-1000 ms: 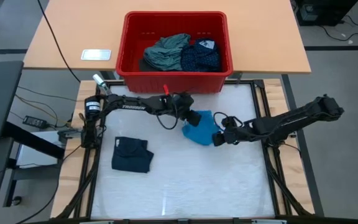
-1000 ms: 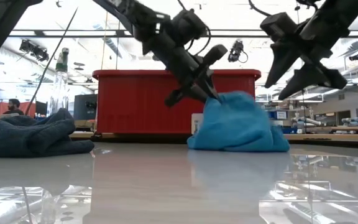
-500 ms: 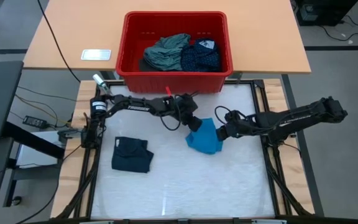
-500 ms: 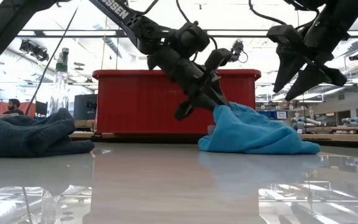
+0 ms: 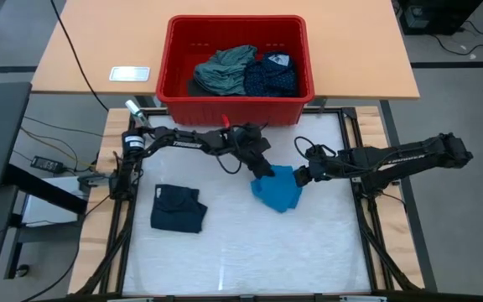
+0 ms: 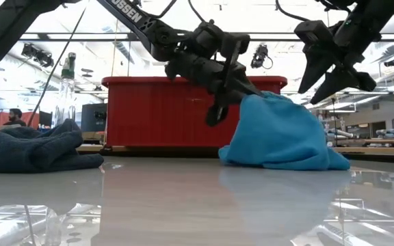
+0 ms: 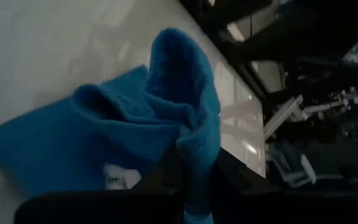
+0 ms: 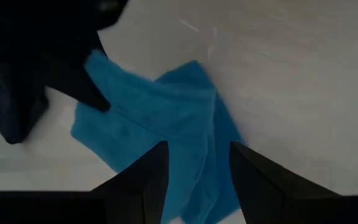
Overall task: Fold laundry
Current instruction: Fold the light blue shorts
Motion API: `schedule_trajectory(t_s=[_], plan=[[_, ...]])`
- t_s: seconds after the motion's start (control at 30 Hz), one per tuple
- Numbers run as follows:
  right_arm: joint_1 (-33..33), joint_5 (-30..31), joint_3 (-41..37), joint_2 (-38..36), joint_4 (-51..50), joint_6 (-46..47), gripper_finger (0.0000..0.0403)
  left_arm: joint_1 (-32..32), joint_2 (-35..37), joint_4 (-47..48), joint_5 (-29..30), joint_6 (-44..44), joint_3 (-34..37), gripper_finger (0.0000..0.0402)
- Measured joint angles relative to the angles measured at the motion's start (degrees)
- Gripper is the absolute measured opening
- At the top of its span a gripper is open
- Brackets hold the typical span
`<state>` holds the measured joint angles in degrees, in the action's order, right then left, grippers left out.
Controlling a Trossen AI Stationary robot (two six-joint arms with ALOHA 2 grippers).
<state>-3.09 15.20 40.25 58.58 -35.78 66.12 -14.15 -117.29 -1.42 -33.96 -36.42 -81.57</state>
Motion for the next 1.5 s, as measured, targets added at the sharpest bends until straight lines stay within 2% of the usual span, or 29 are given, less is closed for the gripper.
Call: schedule_trajectory(t_s=[0.3,0.43,0.53,0.63,0.77,0.87,0.97,1.07,1.2,1.3,1.4,1.5], plan=[[-0.78,0.39,0.02,1.42,0.51,3.32,0.0174,1.51,-6.45,0.39,-3.91,1.31,0.08,0.004],[-4.05,-1.42,-0.16,4.09,10.42,-0.36,0.0174,2.39,-7.44,-1.3,-3.85,3.46,0.08,0.0055],[-6.7,-4.07,-0.94,8.31,20.97,-1.34,0.0173,2.76,-7.44,-3.32,-3.69,4.19,0.08,0.0083],[-9.01,-4.01,-1.11,13.13,23.51,2.92,0.0168,3.06,-7.46,-7.14,-3.8,3.91,0.08,0.0126],[-11.95,-0.2,-1.11,17.22,23.7,12.65,0.0155,3.47,-7.46,-11.28,-7.33,1.79,0.05,0.0188],[-13.66,-0.4,-1.11,21.13,23.47,18.73,0.0146,3.32,-7.45,-11.3,-11.51,0.21,0.05,0.0225],[-15.59,-1.14,-1.12,26.25,18.93,27.59,0.0135,2.09,-7.45,-11.25,-16.92,-1.43,0.05,0.0247],[-18.32,-0.58,-0.94,29.33,16.51,38.46,0.0121,0.71,-7.06,-10.41,-21.31,-3.14,0.05,0.0252],[-22.62,6.28,-0.14,29.51,15.71,47.55,0.011,0.15,-4.34,-6.92,-21.65,-1.05,0.06,0.0249],[-23.57,10.16,1.78,27.34,15.25,46.17,0.0108,0.28,-2.0,-2.06,-19.47,3.54,0.03,0.0239],[-23.13,10.49,3.15,25.43,13.09,42.57,0.0108,0.27,0.28,4.34,-15.0,9.3,0.08,0.0226],[-22.97,9.7,4.86,24.33,8.41,43.21,0.0108,-0.34,3.67,10.49,-11.35,15.37,0.08,0.0211]])
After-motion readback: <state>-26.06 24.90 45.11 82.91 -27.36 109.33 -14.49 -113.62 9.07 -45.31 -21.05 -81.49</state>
